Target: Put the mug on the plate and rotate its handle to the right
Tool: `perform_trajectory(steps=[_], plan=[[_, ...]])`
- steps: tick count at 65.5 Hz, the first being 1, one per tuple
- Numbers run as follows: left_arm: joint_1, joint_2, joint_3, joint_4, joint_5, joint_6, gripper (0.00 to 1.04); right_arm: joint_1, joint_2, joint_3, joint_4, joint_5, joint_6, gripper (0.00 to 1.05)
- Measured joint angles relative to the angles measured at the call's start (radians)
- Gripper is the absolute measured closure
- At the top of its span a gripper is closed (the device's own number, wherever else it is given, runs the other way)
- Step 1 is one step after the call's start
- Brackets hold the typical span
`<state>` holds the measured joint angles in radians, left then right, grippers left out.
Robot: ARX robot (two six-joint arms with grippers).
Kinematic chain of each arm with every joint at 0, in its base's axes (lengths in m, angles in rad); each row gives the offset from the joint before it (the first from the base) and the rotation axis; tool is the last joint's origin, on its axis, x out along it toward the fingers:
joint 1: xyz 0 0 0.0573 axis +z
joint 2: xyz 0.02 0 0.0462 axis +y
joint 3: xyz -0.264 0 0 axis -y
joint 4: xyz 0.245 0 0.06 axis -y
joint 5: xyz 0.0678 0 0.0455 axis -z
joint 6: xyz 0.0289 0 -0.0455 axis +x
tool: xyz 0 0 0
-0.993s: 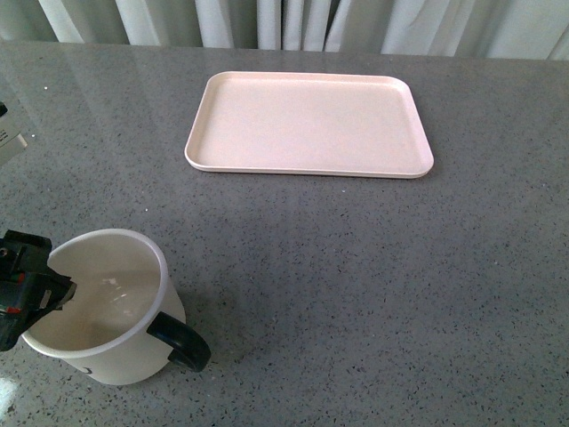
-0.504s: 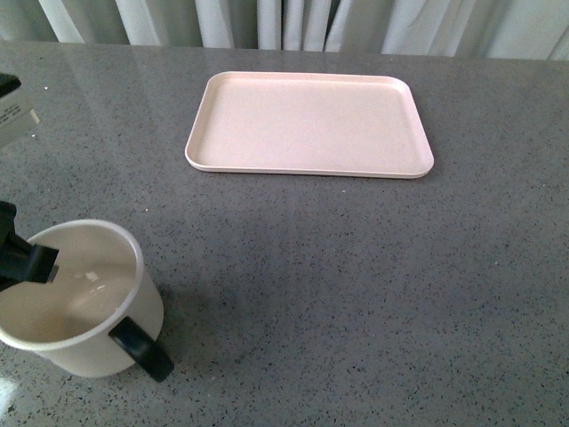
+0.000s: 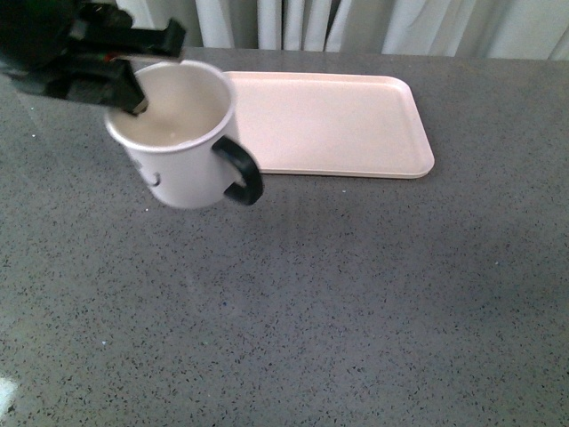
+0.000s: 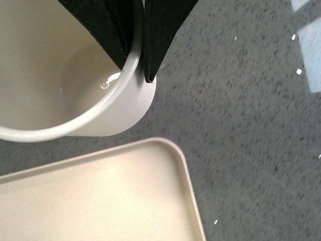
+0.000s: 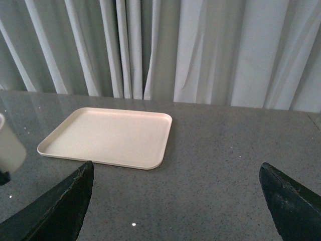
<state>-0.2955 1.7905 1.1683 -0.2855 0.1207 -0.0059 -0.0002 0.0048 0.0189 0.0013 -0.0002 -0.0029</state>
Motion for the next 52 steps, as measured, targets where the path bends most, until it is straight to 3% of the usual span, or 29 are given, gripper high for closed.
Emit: perform_trajectory(steps=[21,52], plan=[[-0.09,0.281,0.38,-0.111,0.001,-0.045,1.03,0.0,0.0,0.0,0.0,0.0,0.0,0.09],[-0.109,0.517,0.69,-0.23,-0.013,-0.067,1.03,0.0,0.0,0.0,0.0,0.0,0.0,0.09]])
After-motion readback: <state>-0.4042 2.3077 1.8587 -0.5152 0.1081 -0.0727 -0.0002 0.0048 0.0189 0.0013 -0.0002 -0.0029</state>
